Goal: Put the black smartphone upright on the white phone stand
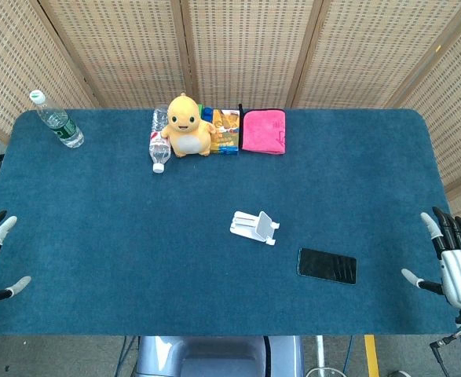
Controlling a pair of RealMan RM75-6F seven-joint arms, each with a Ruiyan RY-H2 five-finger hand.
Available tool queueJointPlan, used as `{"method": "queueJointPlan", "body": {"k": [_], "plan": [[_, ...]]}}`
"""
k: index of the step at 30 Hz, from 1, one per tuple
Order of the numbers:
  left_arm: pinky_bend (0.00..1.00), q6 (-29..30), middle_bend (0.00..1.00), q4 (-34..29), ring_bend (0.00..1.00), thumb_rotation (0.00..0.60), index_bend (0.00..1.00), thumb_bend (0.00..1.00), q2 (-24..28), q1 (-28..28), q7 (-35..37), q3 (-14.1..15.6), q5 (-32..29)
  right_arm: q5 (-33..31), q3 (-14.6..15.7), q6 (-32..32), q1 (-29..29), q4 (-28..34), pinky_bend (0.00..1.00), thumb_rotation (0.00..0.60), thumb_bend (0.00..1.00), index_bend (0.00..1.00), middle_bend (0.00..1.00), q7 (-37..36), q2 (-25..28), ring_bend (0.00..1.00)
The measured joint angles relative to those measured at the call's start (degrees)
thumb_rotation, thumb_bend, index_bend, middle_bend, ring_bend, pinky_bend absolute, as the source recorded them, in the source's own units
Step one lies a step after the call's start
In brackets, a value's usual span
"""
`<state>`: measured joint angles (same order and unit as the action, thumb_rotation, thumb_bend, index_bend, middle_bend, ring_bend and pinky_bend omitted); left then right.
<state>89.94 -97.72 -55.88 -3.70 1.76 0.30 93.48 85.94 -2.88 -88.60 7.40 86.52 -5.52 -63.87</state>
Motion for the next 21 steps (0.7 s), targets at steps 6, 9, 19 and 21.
{"method": "queueJointPlan", "body": {"k": [6,9,19,21], "plan": [[0.0,-0.39,0.0,-0.2,0.0,0.6,0.0,0.0,-0.04,-0.05,-0.2,-0.01,-0.21,0.61,0.48,1.13,-0.22,0.38,0.0,0.6,0.0,0.0,0.0,-0.43,0.18,0.0],[0.0,-0.21,0.0,-0.17,0.0,0.6,0.0,0.0,-0.23,0.0,-0.41,-0.21,-0.43,1.66,1.48,2.38,-0.11,0.77,0.0,0.6,0.0,0.0,0.0,0.22,-0.19,0.0],[0.0,-1.81,0.0,-0.74,0.0,0.6,0.0,0.0,-0.44,-0.67,-1.47,-0.99,-2.38,6.57,4.96,15.67,5.84,1.48,0.02,0.6,0.0,0.0,0.02,5.8,-4.21,0.0],[0.0,-2.01,0.0,-0.79,0.0,0.6,0.0,0.0,-0.45,-0.74,-1.47,-1.22,-2.93,6.24,4.91,18.37,7.13,1.9,0.04,0.6,0.01,0.01,0.04,7.67,-5.39,0.0]]}}
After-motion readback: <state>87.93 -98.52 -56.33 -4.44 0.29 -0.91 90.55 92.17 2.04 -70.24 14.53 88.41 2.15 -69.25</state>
